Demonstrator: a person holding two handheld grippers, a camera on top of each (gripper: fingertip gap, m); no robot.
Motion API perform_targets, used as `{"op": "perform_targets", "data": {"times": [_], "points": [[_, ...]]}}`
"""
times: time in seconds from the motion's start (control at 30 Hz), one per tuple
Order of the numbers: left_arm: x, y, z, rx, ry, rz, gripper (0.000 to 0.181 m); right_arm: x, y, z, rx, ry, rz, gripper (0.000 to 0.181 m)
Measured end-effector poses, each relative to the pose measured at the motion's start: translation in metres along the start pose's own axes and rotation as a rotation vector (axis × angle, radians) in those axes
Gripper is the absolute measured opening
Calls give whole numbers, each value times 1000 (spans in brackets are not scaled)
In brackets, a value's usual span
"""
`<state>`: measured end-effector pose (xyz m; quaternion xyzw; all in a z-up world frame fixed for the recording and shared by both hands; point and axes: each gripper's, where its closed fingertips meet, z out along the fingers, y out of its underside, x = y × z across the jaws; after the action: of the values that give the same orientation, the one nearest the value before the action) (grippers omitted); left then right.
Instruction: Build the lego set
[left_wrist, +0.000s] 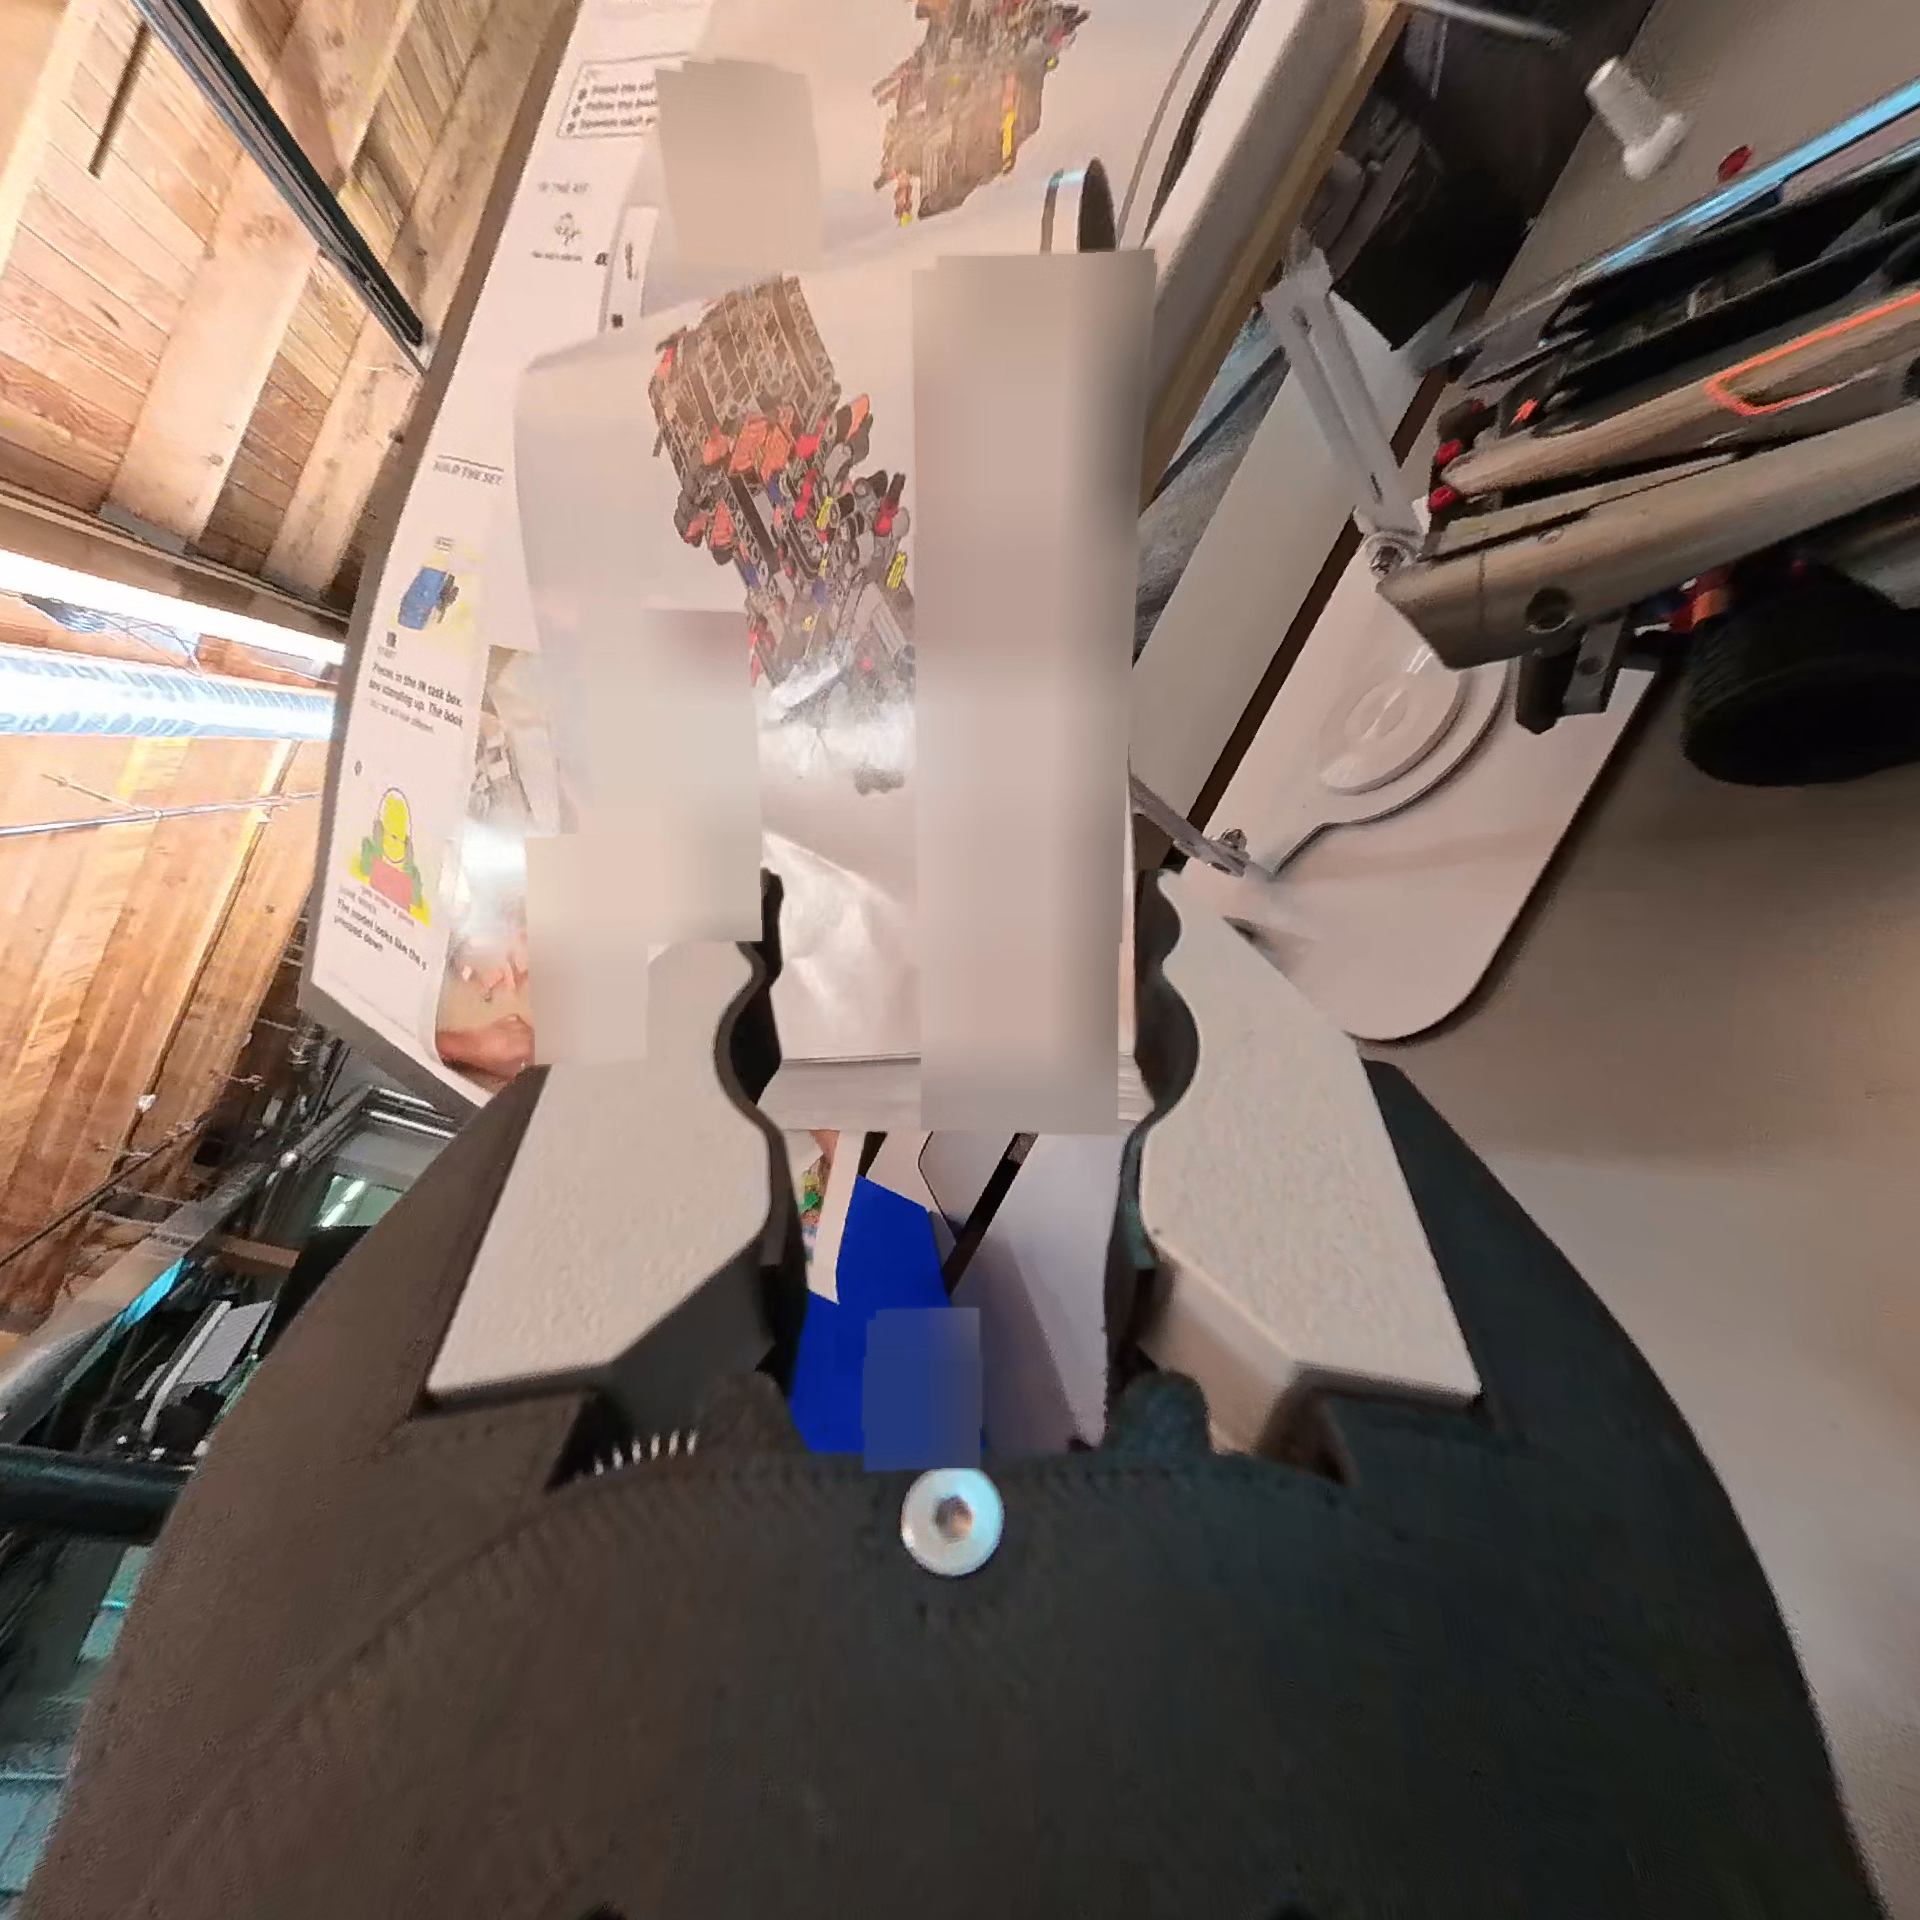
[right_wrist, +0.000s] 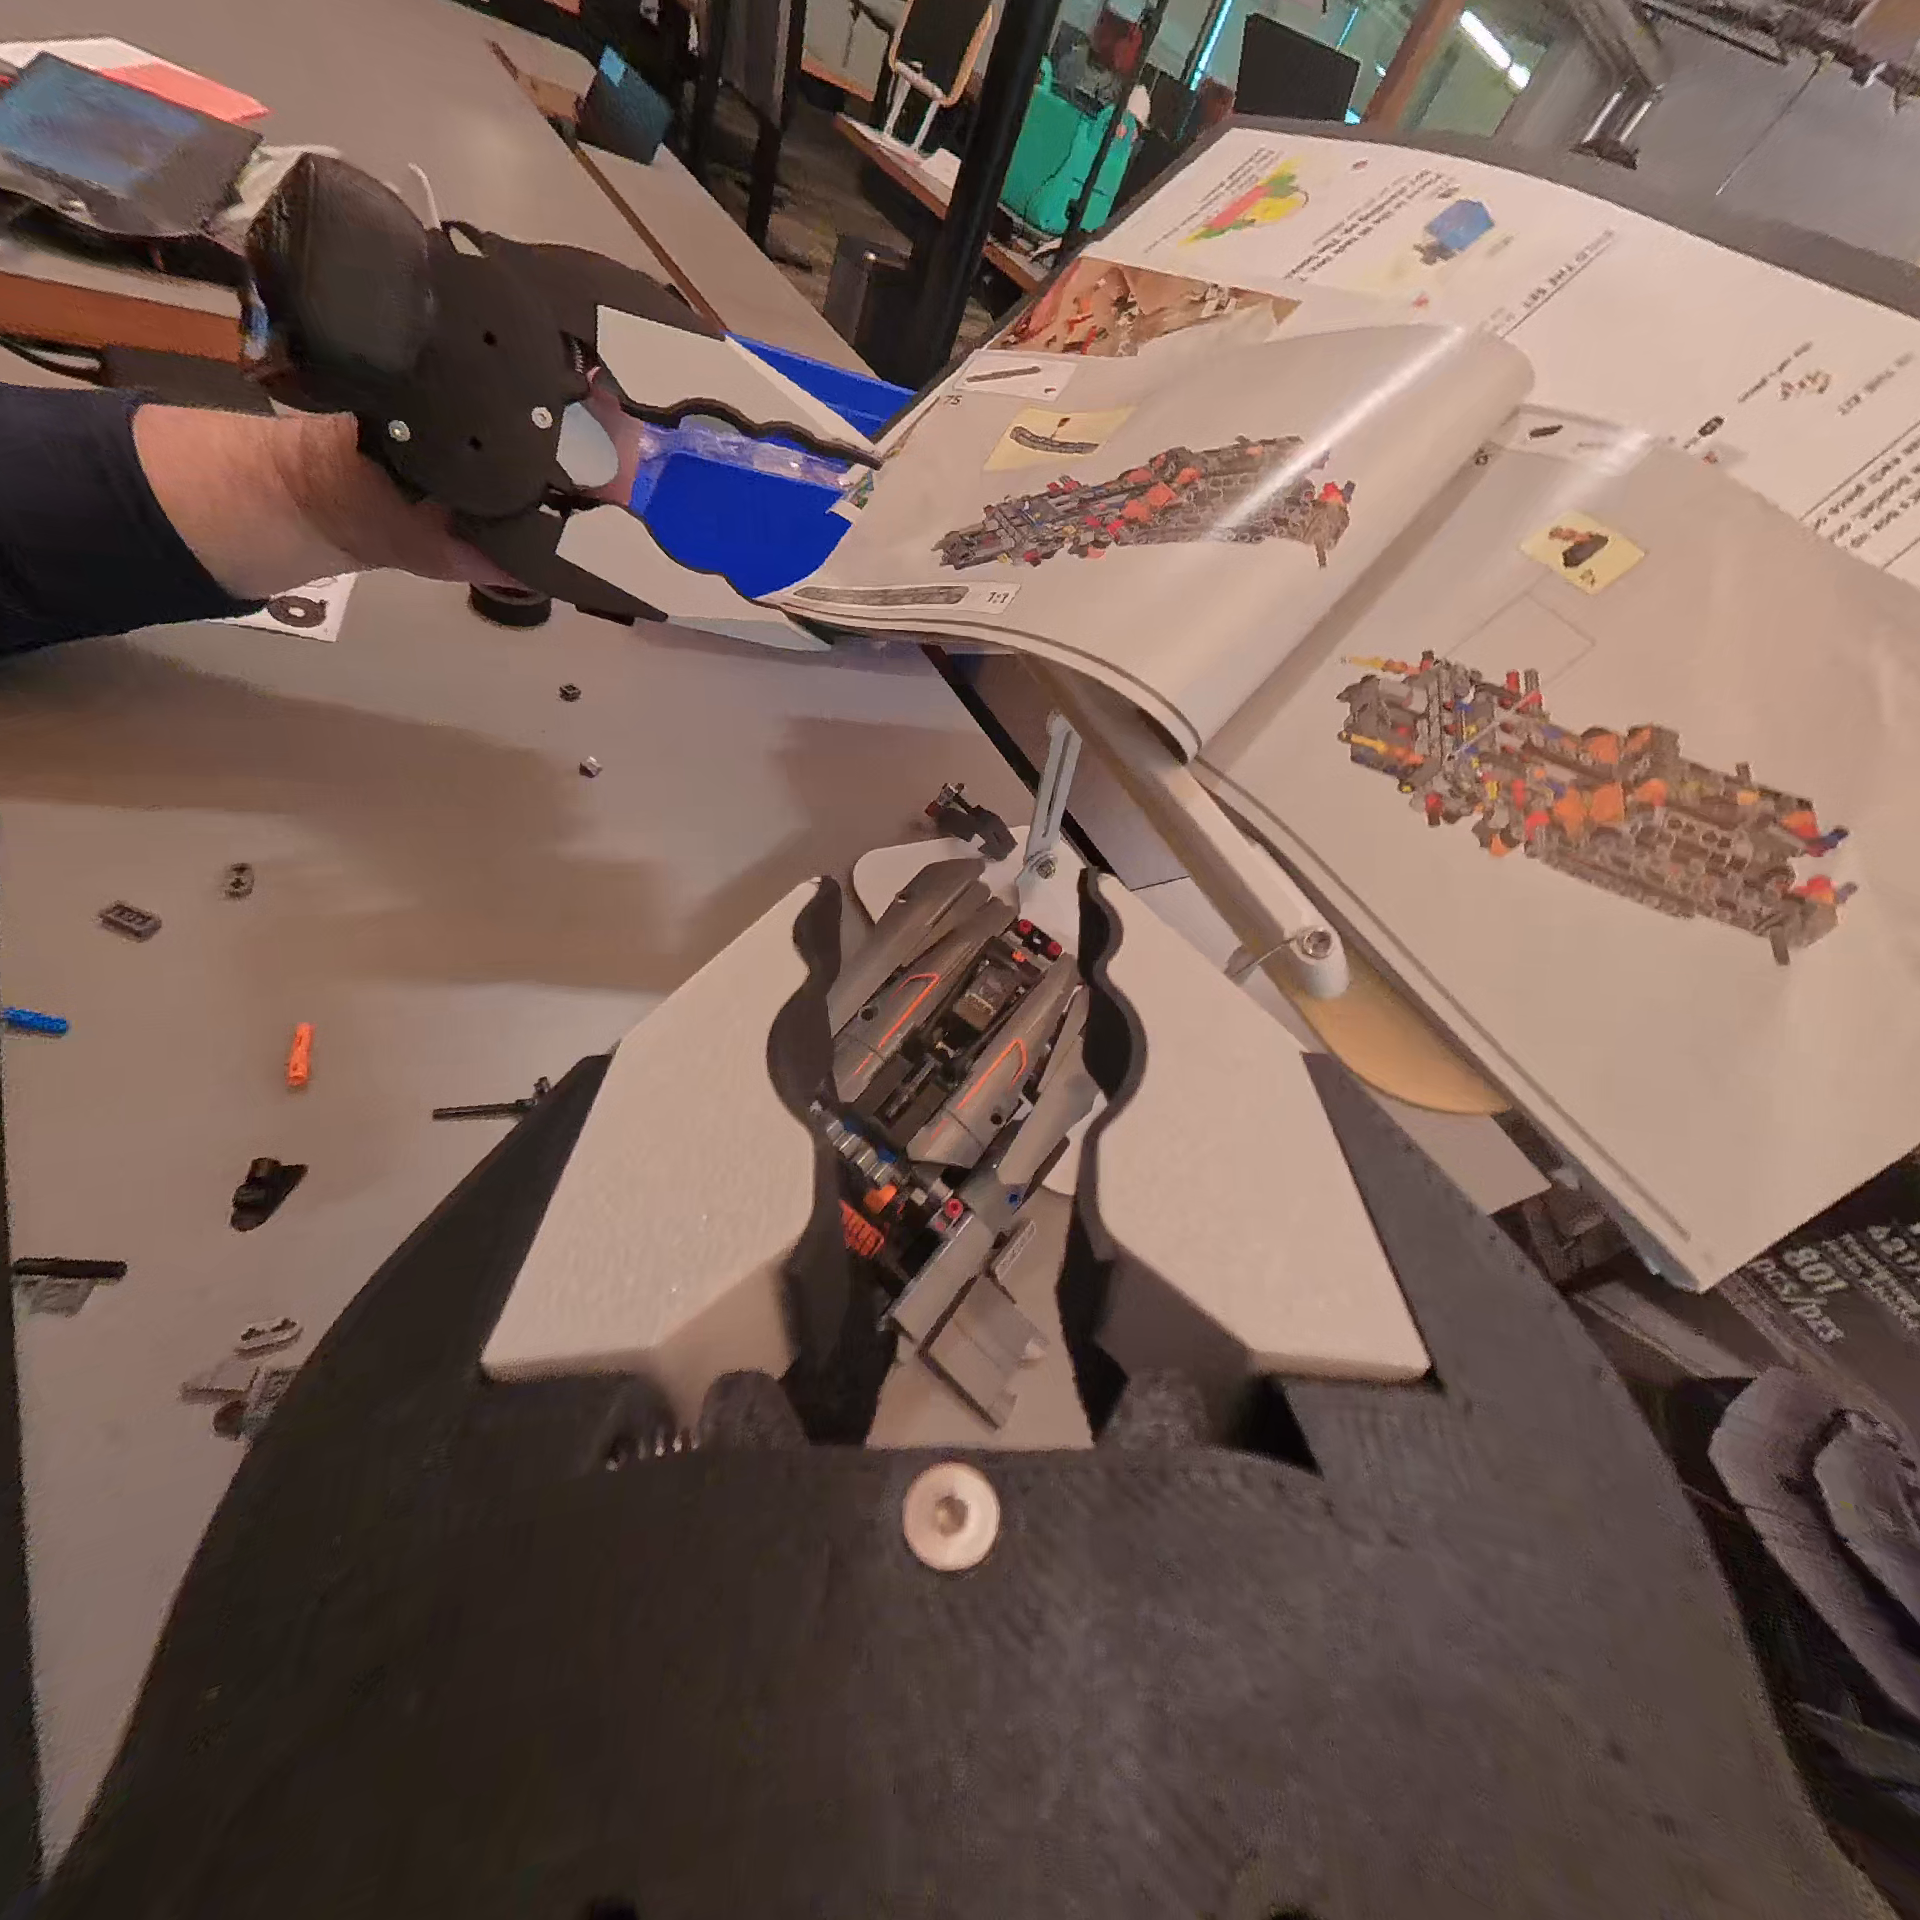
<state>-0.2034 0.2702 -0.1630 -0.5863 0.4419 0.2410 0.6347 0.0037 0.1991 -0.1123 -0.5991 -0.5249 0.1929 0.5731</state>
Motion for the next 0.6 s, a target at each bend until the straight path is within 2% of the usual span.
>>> {"op": "perform_targets", "data": {"times": [0.3,0.6], "points": [[13,-17,-10,23,65,39,54,-12,32,-17,-54,-6,22,43],[28,-34,-21,69,126,0,51,-78,52,-24,-164,-181,-77,33]]}}
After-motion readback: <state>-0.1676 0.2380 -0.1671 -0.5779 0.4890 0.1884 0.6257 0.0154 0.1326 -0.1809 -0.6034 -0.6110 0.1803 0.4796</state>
